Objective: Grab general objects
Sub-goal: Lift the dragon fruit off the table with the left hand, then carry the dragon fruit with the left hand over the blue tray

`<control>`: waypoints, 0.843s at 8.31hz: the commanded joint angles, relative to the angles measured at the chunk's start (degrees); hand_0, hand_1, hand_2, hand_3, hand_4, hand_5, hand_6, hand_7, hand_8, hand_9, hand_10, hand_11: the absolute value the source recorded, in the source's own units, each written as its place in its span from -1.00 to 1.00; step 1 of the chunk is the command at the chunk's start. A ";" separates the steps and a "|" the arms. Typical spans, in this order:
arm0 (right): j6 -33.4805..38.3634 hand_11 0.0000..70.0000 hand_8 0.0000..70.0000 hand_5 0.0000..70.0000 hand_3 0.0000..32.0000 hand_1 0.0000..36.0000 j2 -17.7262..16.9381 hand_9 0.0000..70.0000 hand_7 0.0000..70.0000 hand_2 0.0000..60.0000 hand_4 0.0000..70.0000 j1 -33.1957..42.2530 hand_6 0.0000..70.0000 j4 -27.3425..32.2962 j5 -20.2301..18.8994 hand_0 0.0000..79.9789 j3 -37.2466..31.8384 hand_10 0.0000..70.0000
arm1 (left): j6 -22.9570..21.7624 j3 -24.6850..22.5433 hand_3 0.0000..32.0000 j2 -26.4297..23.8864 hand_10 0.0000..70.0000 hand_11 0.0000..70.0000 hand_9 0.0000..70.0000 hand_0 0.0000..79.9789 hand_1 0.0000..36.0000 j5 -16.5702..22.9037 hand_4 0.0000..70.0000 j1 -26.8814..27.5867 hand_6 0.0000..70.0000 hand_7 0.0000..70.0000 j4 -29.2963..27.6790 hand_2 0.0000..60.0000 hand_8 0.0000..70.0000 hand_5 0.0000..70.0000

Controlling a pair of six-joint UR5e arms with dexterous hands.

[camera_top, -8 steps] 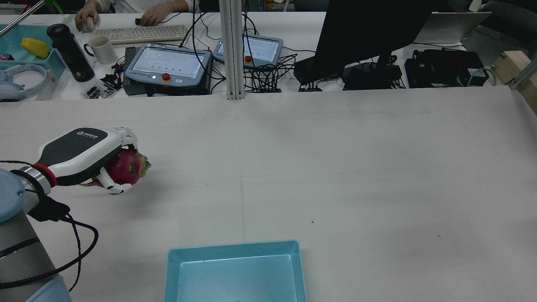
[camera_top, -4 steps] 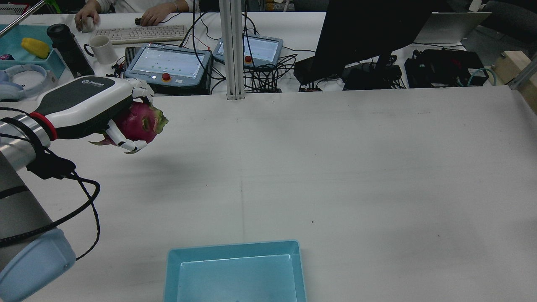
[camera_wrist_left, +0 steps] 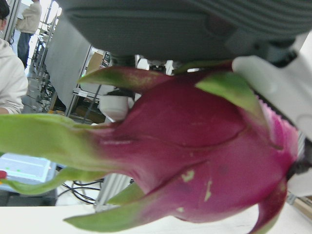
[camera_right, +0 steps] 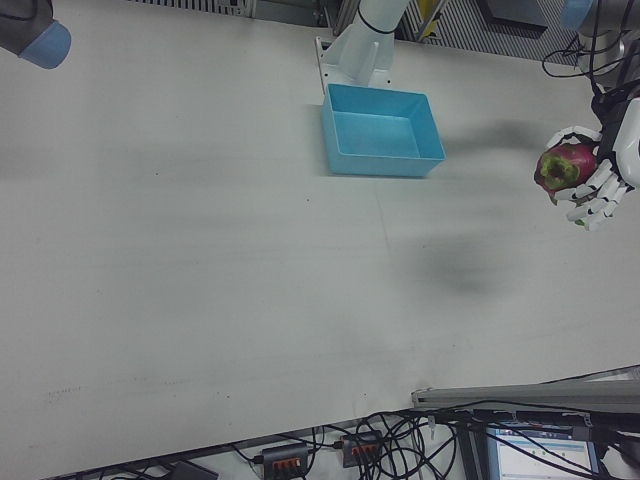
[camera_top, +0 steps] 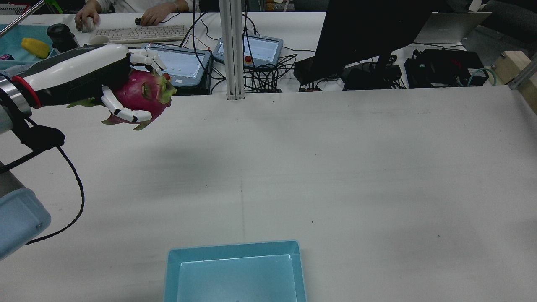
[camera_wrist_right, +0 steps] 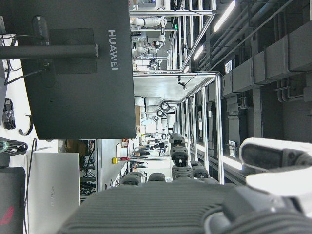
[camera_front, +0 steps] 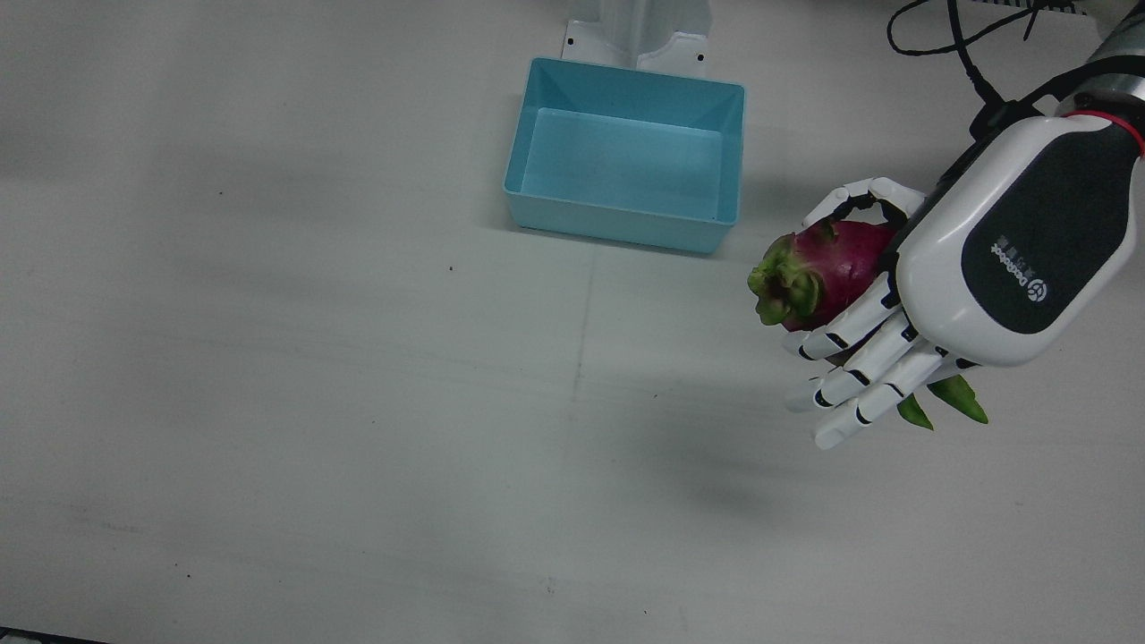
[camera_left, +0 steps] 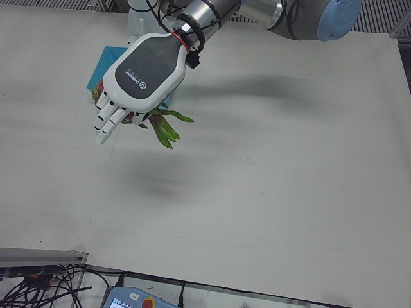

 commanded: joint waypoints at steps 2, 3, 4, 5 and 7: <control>0.00 -1.00 -1.00 -1.00 -1.00 -1.00 0.00 -1.00 -1.00 -1.00 -1.00 0.00 -1.00 0.01 0.00 -1.00 0.00 -1.00 | -19.95 -2.39 -1.00 0.44 0.65 1.00 -0.52 0.23 0.86 7.04 -0.42 0.23 -0.53 -0.07 -7.71 1.00 -0.63 1.00; 0.00 -1.00 -1.00 -1.00 -1.00 -1.00 0.00 -1.00 -1.00 -1.00 -1.00 0.00 -1.00 0.01 0.00 -1.00 0.00 -1.00 | -22.52 -3.88 -1.00 0.36 0.67 1.00 -0.51 0.23 0.89 7.22 -0.40 0.41 -0.50 -0.04 -7.81 1.00 -0.61 1.00; 0.00 -1.00 -1.00 -1.00 -1.00 -1.00 0.00 -1.00 -1.00 -1.00 -1.00 0.00 -1.00 -0.07 0.00 -1.00 0.00 -1.00 | -24.72 -4.07 -1.00 0.44 0.66 1.00 -0.49 0.22 0.90 8.96 -0.40 1.54 -0.49 -0.02 -8.77 1.00 -0.59 1.00; 0.00 -1.00 -1.00 -1.00 -1.00 -1.00 0.00 -1.00 -1.00 -1.00 -1.00 0.00 -1.00 0.01 0.00 -1.00 0.00 -1.00 | -25.87 -5.02 -1.00 0.36 0.60 1.00 -0.46 0.24 0.95 9.16 -0.39 4.51 -0.48 0.00 -8.78 1.00 -0.59 1.00; 0.00 -1.00 -1.00 -1.00 -1.00 -1.00 0.00 -1.00 -1.00 -1.00 -1.00 0.00 -1.00 0.01 0.00 -1.00 0.00 -1.00 | -29.03 -6.78 -1.00 -0.17 0.52 1.00 -0.43 0.27 0.98 8.81 -0.39 11.71 -0.45 0.03 -8.78 1.00 -0.57 1.00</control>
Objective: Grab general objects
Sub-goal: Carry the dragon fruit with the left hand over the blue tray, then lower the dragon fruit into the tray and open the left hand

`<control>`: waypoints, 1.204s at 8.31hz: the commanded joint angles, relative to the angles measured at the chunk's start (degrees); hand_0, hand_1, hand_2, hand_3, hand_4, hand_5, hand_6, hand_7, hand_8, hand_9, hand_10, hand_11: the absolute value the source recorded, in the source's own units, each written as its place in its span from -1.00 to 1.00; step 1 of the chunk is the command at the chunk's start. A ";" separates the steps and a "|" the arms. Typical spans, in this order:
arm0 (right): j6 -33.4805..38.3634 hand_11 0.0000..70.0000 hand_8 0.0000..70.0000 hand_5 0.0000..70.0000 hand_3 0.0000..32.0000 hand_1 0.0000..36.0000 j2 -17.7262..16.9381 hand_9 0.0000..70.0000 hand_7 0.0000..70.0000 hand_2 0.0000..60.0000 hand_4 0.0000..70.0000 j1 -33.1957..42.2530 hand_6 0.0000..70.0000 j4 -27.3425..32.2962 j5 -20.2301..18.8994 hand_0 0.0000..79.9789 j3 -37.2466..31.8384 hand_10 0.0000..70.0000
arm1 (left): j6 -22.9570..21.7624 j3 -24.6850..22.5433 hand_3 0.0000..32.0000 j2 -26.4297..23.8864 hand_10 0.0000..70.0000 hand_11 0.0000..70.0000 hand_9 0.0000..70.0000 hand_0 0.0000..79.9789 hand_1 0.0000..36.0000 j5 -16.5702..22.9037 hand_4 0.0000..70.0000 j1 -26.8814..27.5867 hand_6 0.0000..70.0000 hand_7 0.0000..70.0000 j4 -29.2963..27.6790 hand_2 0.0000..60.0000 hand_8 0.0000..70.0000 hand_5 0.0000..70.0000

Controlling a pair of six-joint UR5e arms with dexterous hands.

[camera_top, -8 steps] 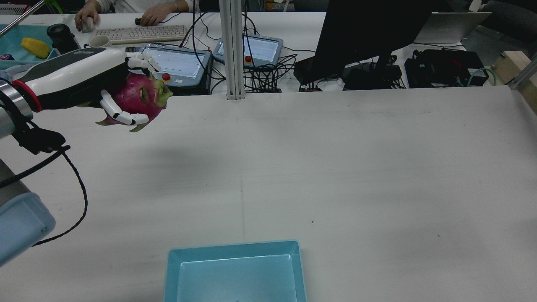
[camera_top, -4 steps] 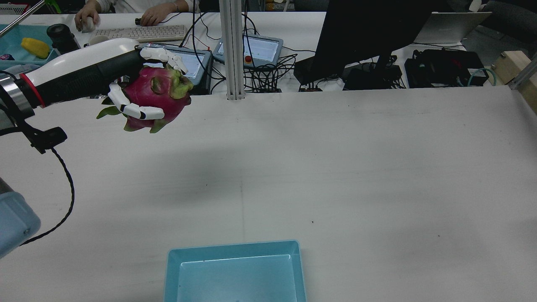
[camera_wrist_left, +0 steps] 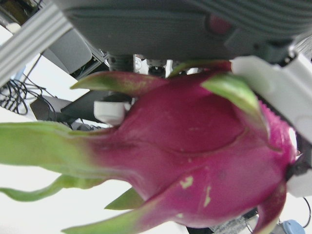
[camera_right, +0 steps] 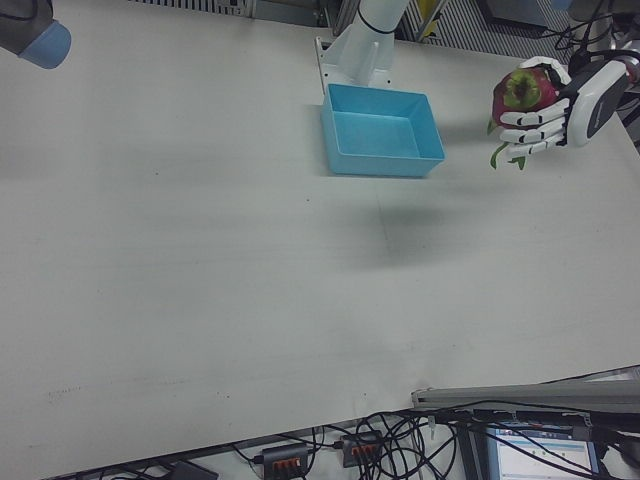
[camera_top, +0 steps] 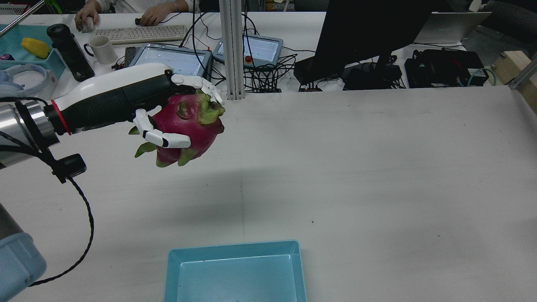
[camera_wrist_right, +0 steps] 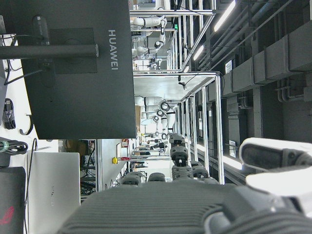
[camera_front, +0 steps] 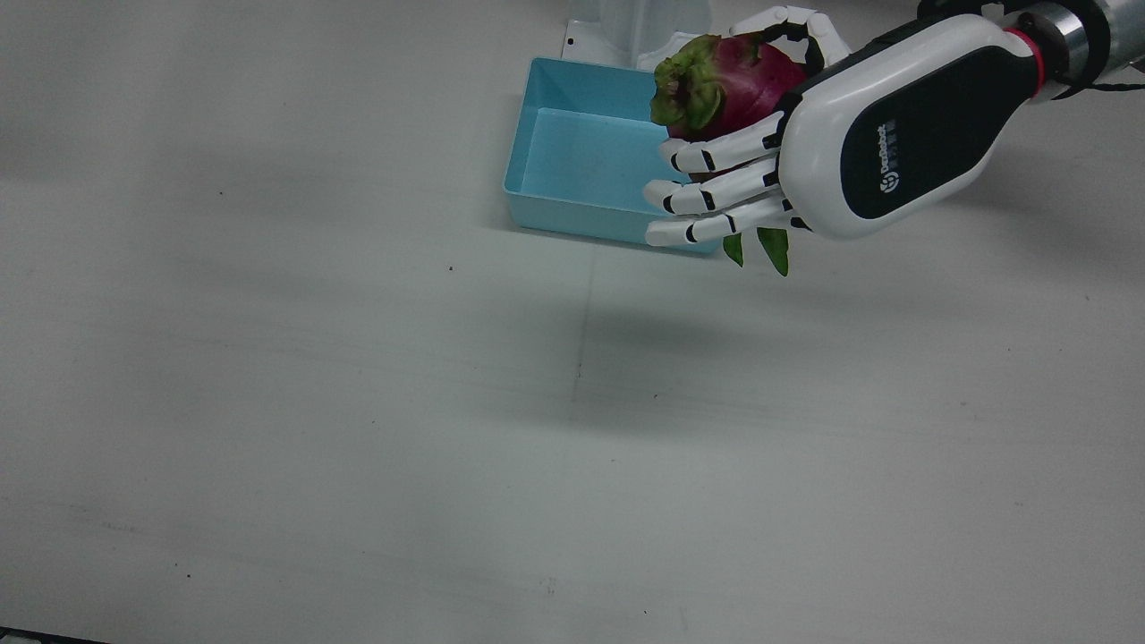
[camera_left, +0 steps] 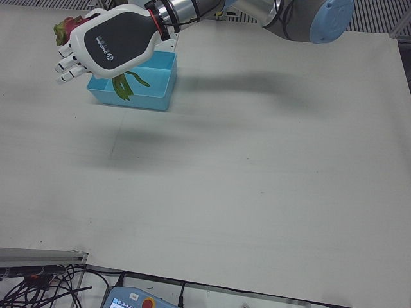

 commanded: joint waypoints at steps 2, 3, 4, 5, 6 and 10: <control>0.00 -1.00 -1.00 -1.00 -1.00 -1.00 0.00 -1.00 -1.00 -1.00 -1.00 0.00 -1.00 -0.04 0.00 -1.00 0.00 -1.00 | -4.92 -3.44 -1.00 -0.57 0.48 1.00 -0.43 0.30 1.00 -0.66 -0.39 11.06 -0.43 0.05 -0.12 1.00 -0.57 1.00; 0.00 -1.00 -1.00 -1.00 -1.00 -1.00 0.00 -1.00 -1.00 -1.00 -1.00 0.00 -1.00 0.04 0.00 -1.00 0.00 -1.00 | -4.74 -3.61 -1.00 -0.57 0.44 1.00 -0.42 0.31 1.00 -0.66 -0.39 14.12 -0.43 0.06 -0.03 1.00 -0.57 1.00; 0.00 -1.00 -1.00 -1.00 -1.00 -1.00 0.00 -1.00 -1.00 -1.00 -1.00 0.00 -1.00 0.04 0.00 -1.00 0.00 -1.00 | -3.78 -3.70 -1.00 -0.39 0.40 1.00 -0.41 0.32 1.00 -0.75 -0.39 18.07 -0.43 0.07 0.06 1.00 -0.57 1.00; 0.00 -1.00 -1.00 -1.00 -1.00 -1.00 0.00 -1.00 -1.00 -1.00 -1.00 0.00 -1.00 0.04 0.00 -1.00 0.00 -1.00 | -2.03 -3.62 -1.00 -0.22 0.37 0.99 -0.40 0.33 1.00 -2.84 -0.39 22.98 -0.43 0.07 0.67 1.00 -0.57 1.00; 0.00 -1.00 -1.00 -1.00 -1.00 -1.00 0.00 -1.00 -1.00 -1.00 -1.00 0.00 -1.00 0.04 0.00 -1.00 0.00 -1.00 | -0.10 -3.36 -1.00 -0.22 0.28 0.87 -0.41 0.32 1.00 -5.12 -0.40 27.12 -0.45 0.05 1.19 1.00 -0.58 1.00; 0.00 -1.00 -1.00 -1.00 -1.00 -1.00 0.00 -1.00 -1.00 -1.00 -1.00 0.00 -1.00 0.04 0.00 -1.00 0.00 -1.00 | 0.09 -3.09 -1.00 0.31 -0.75 -0.55 -0.93 0.42 0.58 -6.82 -0.76 28.74 -0.90 -0.43 0.94 0.12 -1.00 0.10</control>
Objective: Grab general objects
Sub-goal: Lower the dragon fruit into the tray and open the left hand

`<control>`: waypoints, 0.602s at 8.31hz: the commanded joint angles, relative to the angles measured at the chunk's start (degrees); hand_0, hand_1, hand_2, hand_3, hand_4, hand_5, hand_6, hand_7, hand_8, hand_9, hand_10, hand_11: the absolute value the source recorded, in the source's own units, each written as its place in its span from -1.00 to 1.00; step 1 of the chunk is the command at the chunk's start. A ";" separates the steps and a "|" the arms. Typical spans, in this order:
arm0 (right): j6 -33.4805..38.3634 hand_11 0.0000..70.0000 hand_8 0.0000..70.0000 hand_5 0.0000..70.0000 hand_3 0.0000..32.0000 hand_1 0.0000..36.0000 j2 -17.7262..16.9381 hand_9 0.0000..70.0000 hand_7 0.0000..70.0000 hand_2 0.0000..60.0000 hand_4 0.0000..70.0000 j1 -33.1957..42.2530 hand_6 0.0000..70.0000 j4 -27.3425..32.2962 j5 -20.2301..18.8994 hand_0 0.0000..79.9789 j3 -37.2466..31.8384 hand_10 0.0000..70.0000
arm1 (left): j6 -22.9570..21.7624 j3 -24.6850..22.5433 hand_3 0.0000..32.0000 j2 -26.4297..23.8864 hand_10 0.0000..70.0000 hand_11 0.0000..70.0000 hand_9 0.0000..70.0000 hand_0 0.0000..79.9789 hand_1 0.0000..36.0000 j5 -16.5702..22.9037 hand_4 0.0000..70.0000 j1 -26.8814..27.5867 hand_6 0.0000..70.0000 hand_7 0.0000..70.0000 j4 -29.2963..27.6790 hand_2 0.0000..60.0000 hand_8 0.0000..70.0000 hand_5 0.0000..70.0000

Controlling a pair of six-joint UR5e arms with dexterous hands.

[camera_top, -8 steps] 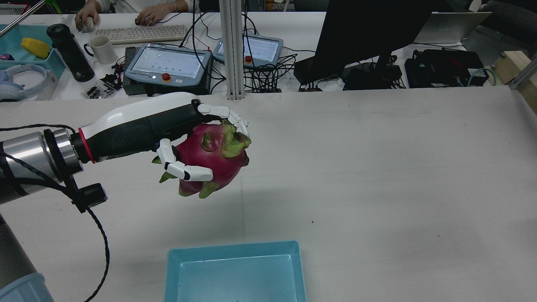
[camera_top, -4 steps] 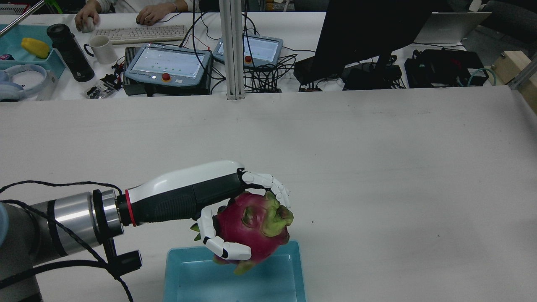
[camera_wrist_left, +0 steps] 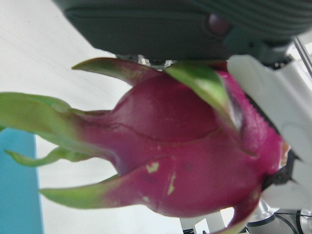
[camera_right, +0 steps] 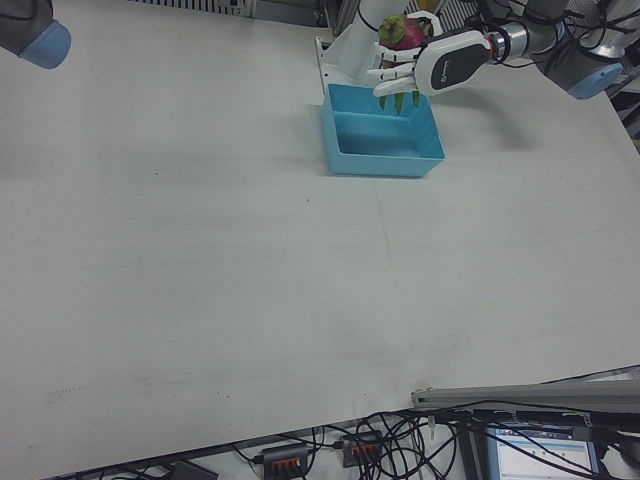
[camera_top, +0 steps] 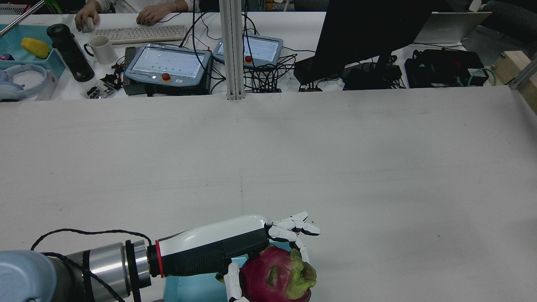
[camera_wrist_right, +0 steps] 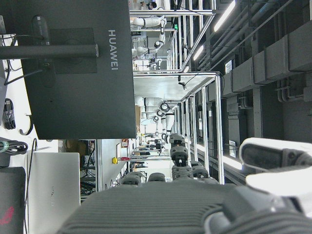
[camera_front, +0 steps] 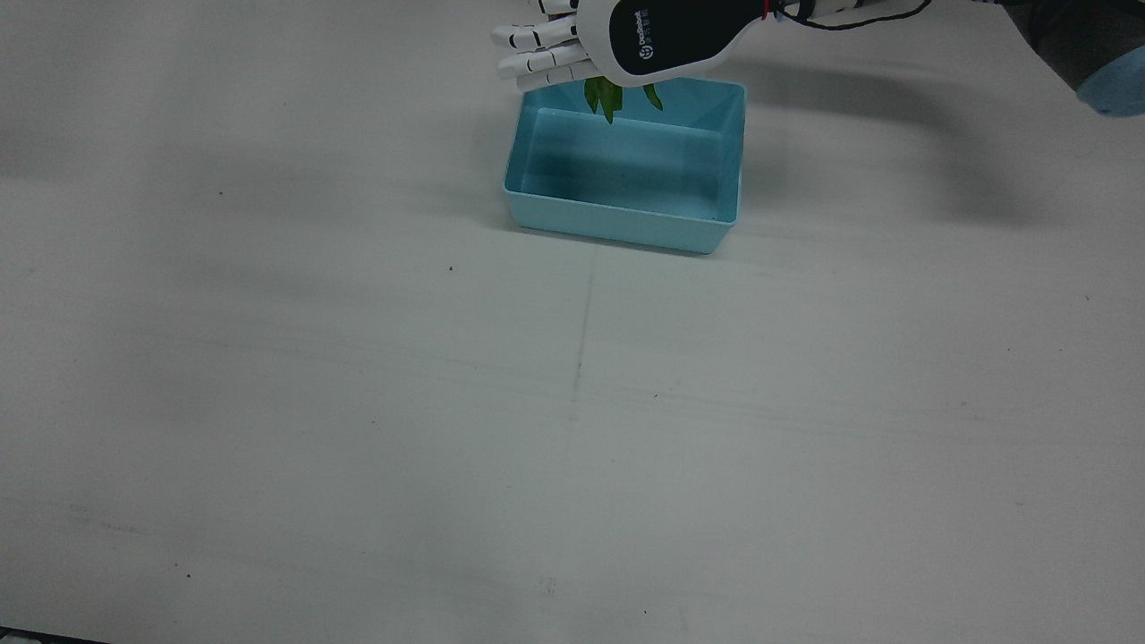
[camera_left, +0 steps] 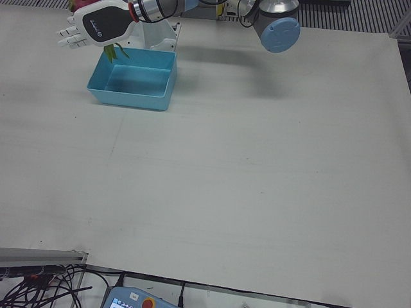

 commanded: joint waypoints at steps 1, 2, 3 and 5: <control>0.00 -1.00 -1.00 -1.00 -1.00 -1.00 0.00 -1.00 -1.00 -1.00 -1.00 0.00 -1.00 -0.05 0.00 -1.00 0.00 -1.00 | 0.25 -0.03 -1.00 0.36 -0.80 -0.63 -0.92 0.42 0.46 -0.29 -0.80 0.84 -0.91 -0.40 -0.03 -0.20 -1.00 0.21; 0.00 -1.00 -1.00 -1.00 -1.00 -1.00 0.00 -1.00 -1.00 -1.00 -1.00 0.00 -1.00 0.03 0.00 -1.00 0.00 -1.00 | 0.25 0.06 -1.00 0.36 -0.81 -0.65 -0.92 0.42 0.45 -0.20 -0.82 0.84 -0.92 -0.41 -0.03 -0.25 -1.00 0.20; 0.00 -1.00 -1.00 -1.00 -1.00 -1.00 0.00 -1.00 -1.00 -1.00 -1.00 0.00 -1.00 -0.05 0.00 -1.00 0.00 -1.00 | 0.34 0.06 -1.00 0.27 -0.83 -0.68 -0.93 0.42 0.41 -0.20 -0.82 0.84 -0.92 -0.42 -0.03 -0.35 -1.00 0.20; 0.00 -1.00 -1.00 -1.00 -1.00 -1.00 0.00 -1.00 -1.00 -1.00 -1.00 0.00 -1.00 -0.05 0.00 -1.00 0.00 -1.00 | 0.25 0.06 -1.00 0.36 -0.88 -0.75 -0.94 0.42 0.35 -0.02 -0.83 0.84 -0.95 -0.48 -0.03 -0.50 -1.00 0.23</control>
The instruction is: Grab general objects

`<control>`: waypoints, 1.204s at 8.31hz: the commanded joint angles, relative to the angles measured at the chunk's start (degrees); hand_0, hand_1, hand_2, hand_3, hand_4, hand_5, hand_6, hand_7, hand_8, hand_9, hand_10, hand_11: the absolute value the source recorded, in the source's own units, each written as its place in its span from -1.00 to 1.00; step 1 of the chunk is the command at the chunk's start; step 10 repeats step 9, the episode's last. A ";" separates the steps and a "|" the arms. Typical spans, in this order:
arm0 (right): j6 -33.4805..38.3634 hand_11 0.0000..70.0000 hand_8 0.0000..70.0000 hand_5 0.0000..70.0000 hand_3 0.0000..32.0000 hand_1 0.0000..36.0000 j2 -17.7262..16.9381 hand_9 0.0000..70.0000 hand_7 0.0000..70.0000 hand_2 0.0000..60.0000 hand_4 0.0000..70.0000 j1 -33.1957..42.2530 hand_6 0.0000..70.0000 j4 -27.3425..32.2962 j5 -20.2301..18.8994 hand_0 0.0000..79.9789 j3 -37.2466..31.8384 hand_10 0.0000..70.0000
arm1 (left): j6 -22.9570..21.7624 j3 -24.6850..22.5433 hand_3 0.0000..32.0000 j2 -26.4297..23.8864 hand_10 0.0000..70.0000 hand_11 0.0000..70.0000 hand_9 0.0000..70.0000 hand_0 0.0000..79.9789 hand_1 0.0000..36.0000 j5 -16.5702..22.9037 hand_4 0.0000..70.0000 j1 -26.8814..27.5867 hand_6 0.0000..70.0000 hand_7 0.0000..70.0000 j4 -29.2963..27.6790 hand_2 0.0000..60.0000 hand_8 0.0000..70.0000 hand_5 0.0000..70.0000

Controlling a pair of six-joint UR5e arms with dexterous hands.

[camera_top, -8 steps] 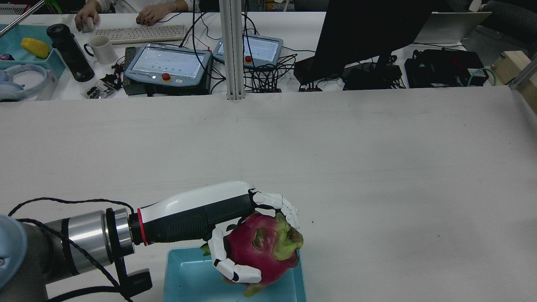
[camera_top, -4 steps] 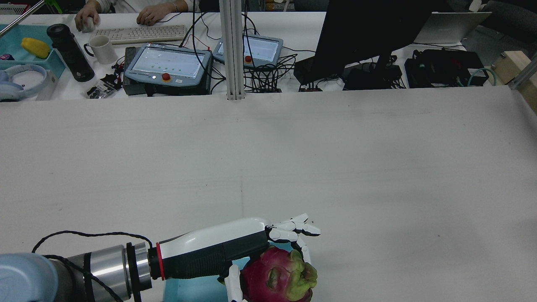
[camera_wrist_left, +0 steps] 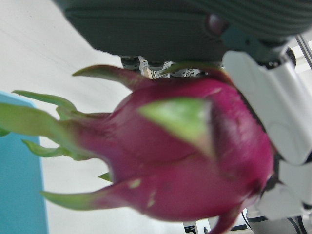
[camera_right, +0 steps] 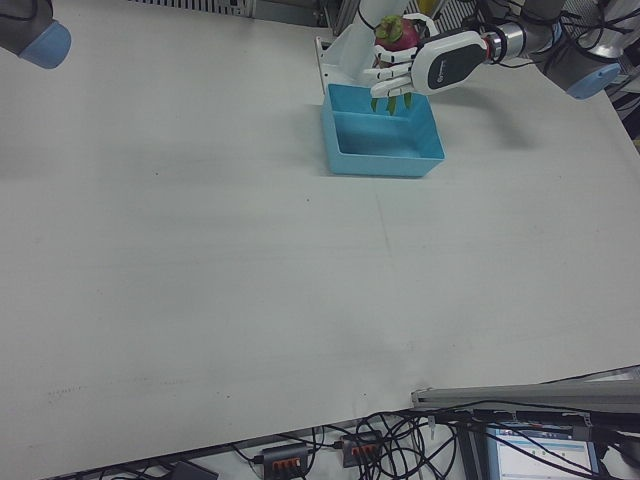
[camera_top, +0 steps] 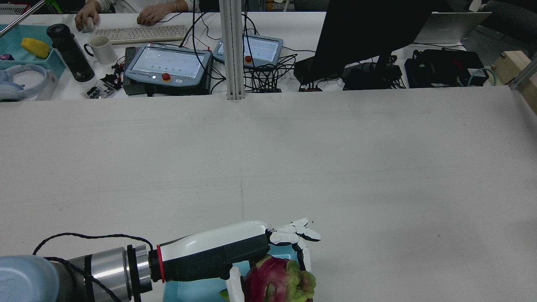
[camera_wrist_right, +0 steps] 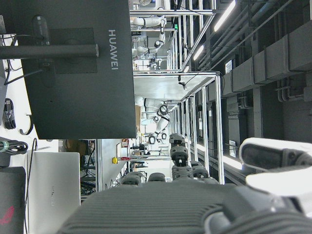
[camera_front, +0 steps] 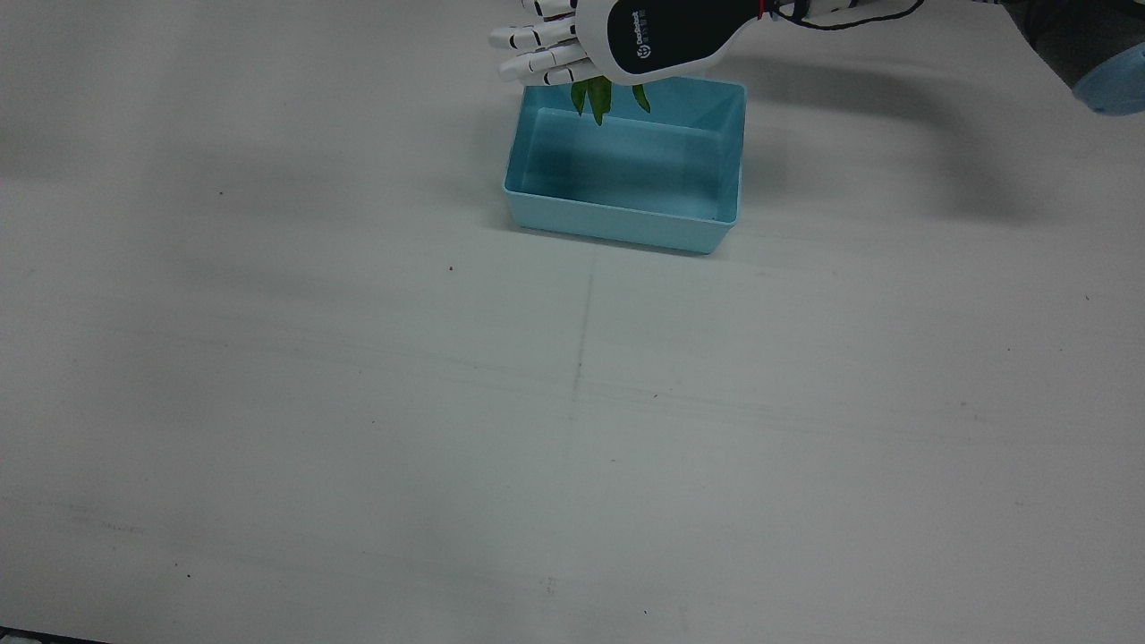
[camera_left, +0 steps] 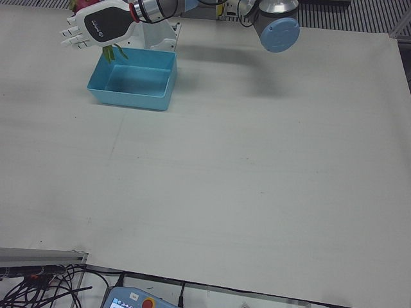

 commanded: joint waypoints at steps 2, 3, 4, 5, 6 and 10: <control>0.00 -1.00 -1.00 -1.00 -1.00 -1.00 0.00 -1.00 -1.00 -1.00 -1.00 0.00 -1.00 -0.02 0.00 -1.00 0.00 -1.00 | 0.23 0.02 -1.00 -0.05 -0.89 -0.75 -0.94 0.42 0.27 0.51 -0.94 0.11 -0.99 -0.50 0.00 -0.72 -1.00 0.13; 0.00 -1.00 -1.00 -1.00 -1.00 -1.00 0.00 -1.00 -1.00 -1.00 -1.00 0.00 -1.00 0.07 0.00 -1.00 0.00 -1.00 | 0.24 0.02 -1.00 0.04 -0.88 -0.75 -0.94 0.42 0.30 0.51 -0.95 0.11 -1.00 -0.50 0.00 -0.67 -1.00 0.08; 0.00 -1.00 -1.00 -1.00 -1.00 -1.00 0.00 -1.00 -1.00 -1.00 -1.00 0.00 -1.00 0.07 0.00 -1.00 0.00 -1.00 | 0.24 0.10 -1.00 0.04 -0.87 -0.74 -0.94 0.42 0.34 0.42 -0.93 -0.24 -0.99 -0.49 0.09 -0.56 -1.00 0.13; 0.00 -1.00 -1.00 -1.00 -1.00 -1.00 0.00 -1.00 -1.00 -1.00 -1.00 0.00 -1.00 -0.02 0.00 -1.00 0.00 -1.00 | 0.15 0.10 -1.00 -0.05 -0.61 -0.35 -0.87 0.35 0.77 -0.27 -0.76 -0.68 -0.79 -0.20 0.09 0.97 -0.96 0.78; 0.00 -1.00 -1.00 -1.00 -1.00 -1.00 0.00 -1.00 -1.00 -1.00 -1.00 0.00 -1.00 0.07 0.00 -1.00 0.00 -1.00 | -0.03 0.02 -1.00 -0.74 -0.27 0.13 -0.62 0.30 0.53 -0.28 -0.74 -1.12 -0.57 0.18 0.09 0.82 -0.79 1.00; 0.00 -1.00 -1.00 -1.00 -1.00 -1.00 0.00 -1.00 -1.00 -1.00 -1.00 0.00 -1.00 0.07 0.00 -1.00 0.00 -1.00 | -0.91 0.54 -1.00 -0.67 0.13 0.64 -0.03 0.26 0.67 -0.37 -0.67 -7.34 -0.16 0.76 0.09 1.00 -0.40 1.00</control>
